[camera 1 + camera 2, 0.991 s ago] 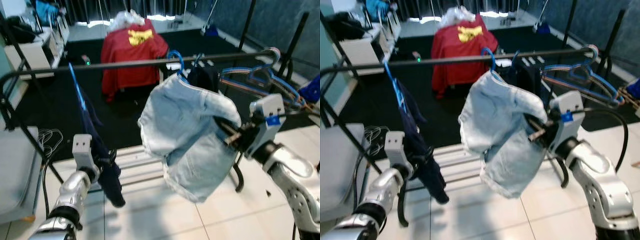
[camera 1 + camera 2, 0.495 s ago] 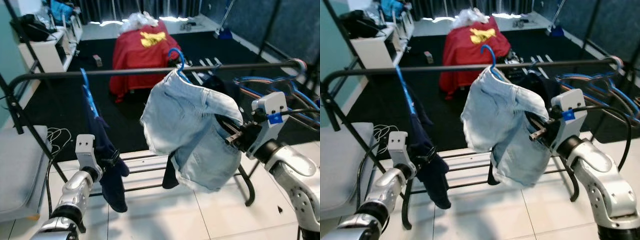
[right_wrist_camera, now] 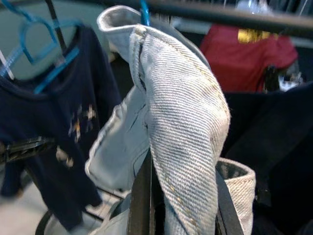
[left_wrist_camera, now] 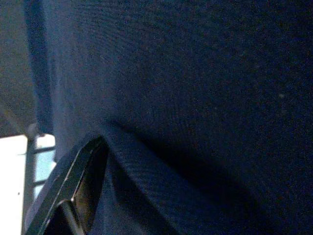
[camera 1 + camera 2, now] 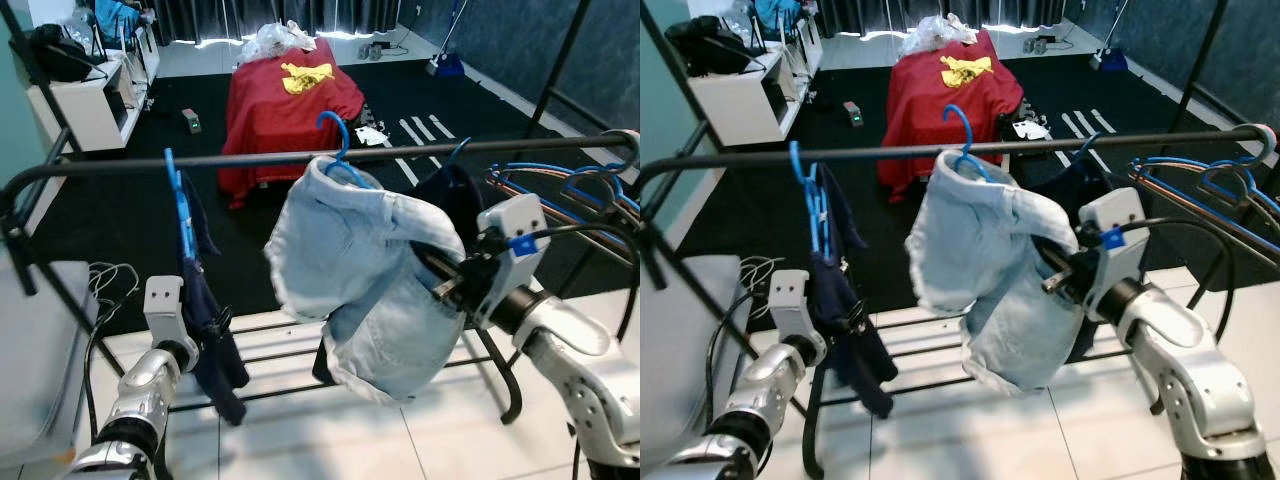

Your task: Hang hanger

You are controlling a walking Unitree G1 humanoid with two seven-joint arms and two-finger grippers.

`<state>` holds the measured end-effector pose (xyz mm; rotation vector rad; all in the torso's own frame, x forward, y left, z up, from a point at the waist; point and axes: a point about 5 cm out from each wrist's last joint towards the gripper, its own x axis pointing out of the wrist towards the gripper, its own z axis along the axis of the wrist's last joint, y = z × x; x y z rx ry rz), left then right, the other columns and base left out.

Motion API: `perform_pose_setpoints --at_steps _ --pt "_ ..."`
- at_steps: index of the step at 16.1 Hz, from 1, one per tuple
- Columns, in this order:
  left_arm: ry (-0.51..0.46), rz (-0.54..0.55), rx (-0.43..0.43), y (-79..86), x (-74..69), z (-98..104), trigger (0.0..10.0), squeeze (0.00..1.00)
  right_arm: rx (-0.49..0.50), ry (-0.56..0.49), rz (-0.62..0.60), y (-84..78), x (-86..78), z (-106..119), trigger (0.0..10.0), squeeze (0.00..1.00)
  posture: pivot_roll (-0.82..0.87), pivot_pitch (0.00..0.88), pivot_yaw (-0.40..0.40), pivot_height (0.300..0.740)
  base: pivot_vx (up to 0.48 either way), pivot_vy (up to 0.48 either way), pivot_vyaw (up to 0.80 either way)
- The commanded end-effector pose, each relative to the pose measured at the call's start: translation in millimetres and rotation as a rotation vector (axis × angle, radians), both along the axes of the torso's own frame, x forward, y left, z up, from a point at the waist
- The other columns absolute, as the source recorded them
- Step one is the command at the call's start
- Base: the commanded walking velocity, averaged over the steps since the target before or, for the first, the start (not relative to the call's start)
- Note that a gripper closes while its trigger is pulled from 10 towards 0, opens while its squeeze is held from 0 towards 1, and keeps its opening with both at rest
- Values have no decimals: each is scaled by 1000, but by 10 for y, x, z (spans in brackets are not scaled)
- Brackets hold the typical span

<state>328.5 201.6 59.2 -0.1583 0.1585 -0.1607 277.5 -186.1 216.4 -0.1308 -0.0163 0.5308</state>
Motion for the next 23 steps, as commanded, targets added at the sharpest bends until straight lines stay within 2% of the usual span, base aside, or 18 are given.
perform_pose_setpoints --at_steps 1,5,7,11,13,16,19,21,23 --pt "25 25 11 60 -32 -45 10000 0 -5 42 -4 51 33 -69 10000 0 -92 71 25 740 0 0 0" --pt "32 37 10 81 -35 -51 10000 0 -16 72 -27 45 67 -137 10000 0 -90 72 25 740 0 0 0" --pt "47 57 16 114 -48 -70 10000 0 0 136 -130 -38 160 -261 10000 0 -84 74 27 740 0 0 0" --pt "51 62 18 121 -53 -77 10000 0 14 155 -170 -77 190 -291 10000 0 -84 74 27 740 0 0 0" --pt "67 64 20 122 -66 -101 10000 0 1 207 -263 -183 229 -371 10000 0 -83 80 29 740 0 0 0" --pt "76 55 16 110 -78 -121 10000 0 -14 246 -327 -250 233 -443 10000 0 -83 84 32 740 0 0 0" --pt "79 43 12 95 -82 -129 10000 0 -3 261 -335 -235 222 -487 10000 0 -83 85 33 740 0 0 0" --pt "83 37 16 87 -81 -133 10000 0 43 293 -293 -124 193 -555 10000 0 -83 85 32 740 0 0 0" --pt "85 38 18 86 -81 -134 10000 0 62 303 -277 -82 184 -575 10000 27 -83 85 32 740 0 0 0"
